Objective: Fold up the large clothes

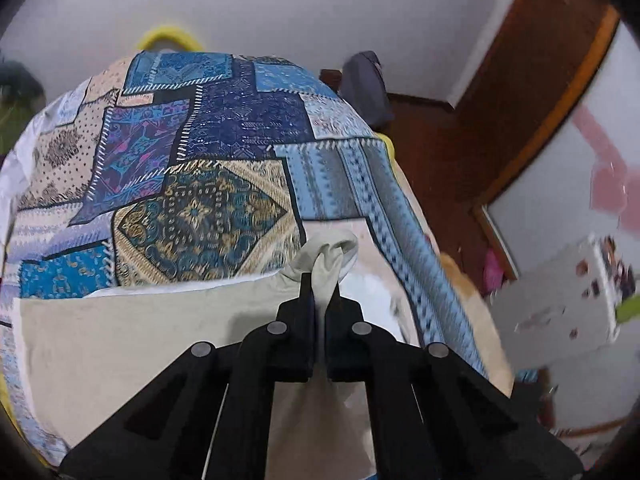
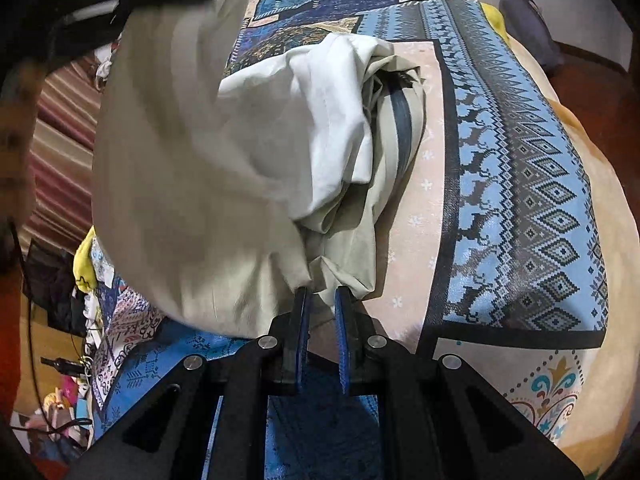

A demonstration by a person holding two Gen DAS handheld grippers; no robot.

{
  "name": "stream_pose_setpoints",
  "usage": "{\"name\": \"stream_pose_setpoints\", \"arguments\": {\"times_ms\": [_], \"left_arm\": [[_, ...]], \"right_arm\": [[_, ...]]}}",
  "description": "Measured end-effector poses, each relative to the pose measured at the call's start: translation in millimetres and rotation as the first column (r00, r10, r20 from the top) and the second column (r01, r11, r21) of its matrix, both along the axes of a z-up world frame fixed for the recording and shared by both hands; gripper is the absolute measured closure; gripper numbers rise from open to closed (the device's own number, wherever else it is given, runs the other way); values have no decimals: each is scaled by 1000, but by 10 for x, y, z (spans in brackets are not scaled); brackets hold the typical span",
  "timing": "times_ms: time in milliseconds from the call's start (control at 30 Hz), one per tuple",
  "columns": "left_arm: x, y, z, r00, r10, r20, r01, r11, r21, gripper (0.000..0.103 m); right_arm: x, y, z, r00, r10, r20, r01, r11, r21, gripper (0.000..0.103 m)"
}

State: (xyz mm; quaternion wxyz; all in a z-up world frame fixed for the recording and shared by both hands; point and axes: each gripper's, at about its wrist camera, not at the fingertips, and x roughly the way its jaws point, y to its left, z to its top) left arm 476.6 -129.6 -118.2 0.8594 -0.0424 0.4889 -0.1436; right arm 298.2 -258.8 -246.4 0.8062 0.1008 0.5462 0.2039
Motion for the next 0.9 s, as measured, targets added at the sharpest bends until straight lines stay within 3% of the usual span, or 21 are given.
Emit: {"name": "stream_pose_setpoints", "arguments": {"times_ms": [100, 167, 233, 267, 400, 467, 533, 600, 667, 733, 833, 900], "left_arm": [[182, -15, -288, 998, 34, -52, -33, 999, 22, 101], [341, -39, -658, 988, 56, -145, -48, 997, 57, 100], [399, -46, -938, 972, 31, -231, -13, 997, 79, 96], [396, -37, -973, 973, 11, -231, 8, 996, 84, 94], [302, 103, -676, 973, -87, -215, 92, 996, 17, 62], [177, 276, -300, 984, -125, -124, 123, 992, -25, 50], [27, 474, 61, 992, -129, -15, 129, 992, -9, 21], [-135, 732, 341, 990, -110, 84, 110, 994, 7, 12], [-280, 1044, 468, 988, -80, 136, 73, 996, 53, 9], [-392, 1345, 387, 989, -40, 144, 19, 990, 140, 8], [-542, 1758, -20, 995, -14, 96, -14, 958, 285, 8], [-577, 2021, -424, 1000, 13, 26, -22, 933, 360, 8]], "right_arm": [[5, 17, -1, 1000, -1, 1, 1, 1000, -2, 95], [10, 17, -3, 1000, -10, -4, 10, 1000, 7, 95], [4, 11, 23, 1000, -23, -15, 23, 1000, 8, 95], [-8, -9, 51, 1000, -28, -15, 28, 1000, -2, 95], [-61, -70, 348, 997, -31, 64, 35, 998, -49, 95], [-52, -41, 572, 992, -24, 123, 35, 996, -81, 95], [-18, -1, 781, 984, -22, 179, 36, 996, -76, 95], [41, 85, 979, 973, -19, 231, 30, 999, -45, 95], [137, 235, 1122, 964, -1, 266, 8, 1000, -28, 95], [239, 425, 1158, 962, 22, 273, -16, 1000, -24, 95], [393, 796, 1021, 970, 80, 228, -81, 997, -5, 95], [518, 1037, 751, 976, 121, 181, -113, 992, -58, 95]]}}
